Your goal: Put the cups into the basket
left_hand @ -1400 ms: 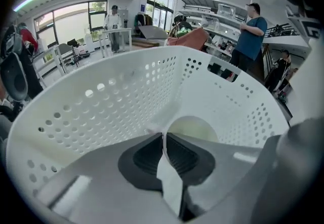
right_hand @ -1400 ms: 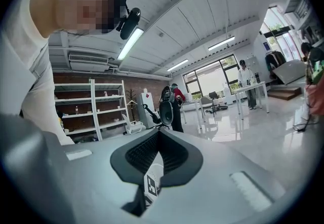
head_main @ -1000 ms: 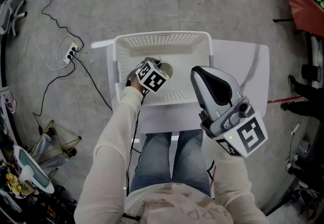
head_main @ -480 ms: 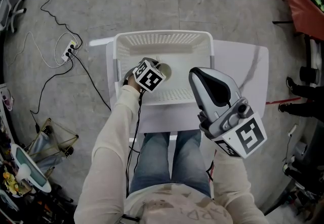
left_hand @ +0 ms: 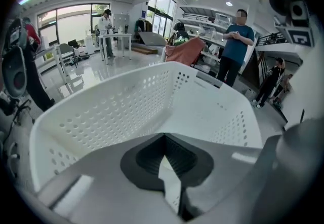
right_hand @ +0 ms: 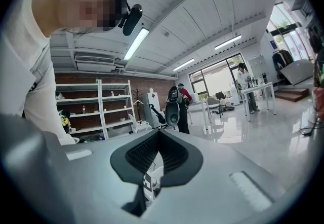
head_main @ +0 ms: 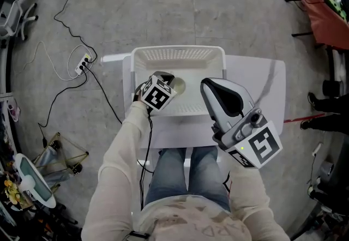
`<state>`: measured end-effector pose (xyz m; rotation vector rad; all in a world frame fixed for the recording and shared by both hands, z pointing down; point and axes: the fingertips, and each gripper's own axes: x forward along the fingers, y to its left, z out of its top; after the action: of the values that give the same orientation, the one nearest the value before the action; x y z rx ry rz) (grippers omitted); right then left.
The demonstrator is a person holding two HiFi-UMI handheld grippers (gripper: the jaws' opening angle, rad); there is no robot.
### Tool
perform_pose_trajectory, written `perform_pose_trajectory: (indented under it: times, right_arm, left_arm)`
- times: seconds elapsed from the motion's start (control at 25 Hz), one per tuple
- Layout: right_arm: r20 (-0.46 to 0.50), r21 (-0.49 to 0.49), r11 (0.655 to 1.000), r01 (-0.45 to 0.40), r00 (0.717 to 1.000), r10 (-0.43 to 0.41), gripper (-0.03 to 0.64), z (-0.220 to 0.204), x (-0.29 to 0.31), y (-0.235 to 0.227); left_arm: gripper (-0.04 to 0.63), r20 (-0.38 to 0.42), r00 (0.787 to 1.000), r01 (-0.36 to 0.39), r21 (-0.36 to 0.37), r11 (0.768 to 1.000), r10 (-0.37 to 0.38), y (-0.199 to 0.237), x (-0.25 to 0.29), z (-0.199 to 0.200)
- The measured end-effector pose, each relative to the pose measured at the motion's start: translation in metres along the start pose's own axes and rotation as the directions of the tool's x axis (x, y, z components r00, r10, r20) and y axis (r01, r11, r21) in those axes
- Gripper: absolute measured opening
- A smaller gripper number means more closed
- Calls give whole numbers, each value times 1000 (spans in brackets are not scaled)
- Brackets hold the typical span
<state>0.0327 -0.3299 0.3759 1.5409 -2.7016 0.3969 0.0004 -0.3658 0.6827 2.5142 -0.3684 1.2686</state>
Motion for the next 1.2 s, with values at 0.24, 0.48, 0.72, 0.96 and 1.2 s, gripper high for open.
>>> perform_pose_trajectory:
  times: [0.24,0.48,0.72,0.96,1.2]
  right_arm:
    - [10,-18,1000,-26,1000,26,26,27,-8,17]
    - [21,-47,996,-80,996,81,26,59,-25,42]
    - [44,-74,987,-142,988,146,26,93,-39,69]
    - [47,-93,976,-196,978,201,26,107,-61,87]
    - [52,-92,965,-245,967,250,28,115,-84,100]
  left_arm:
    - [2,166,986,3,-108,994,15,-16,-79,41]
    - [0,412,910,26,-188,982,55,-64,-191,108]
    - [0,640,753,-29,-201,979,153,-100,-312,165]
    - [0,740,644,-125,-148,981,194,-143,-383,195]
    - [0,770,594,-152,-175,973,231,-174,-412,203]
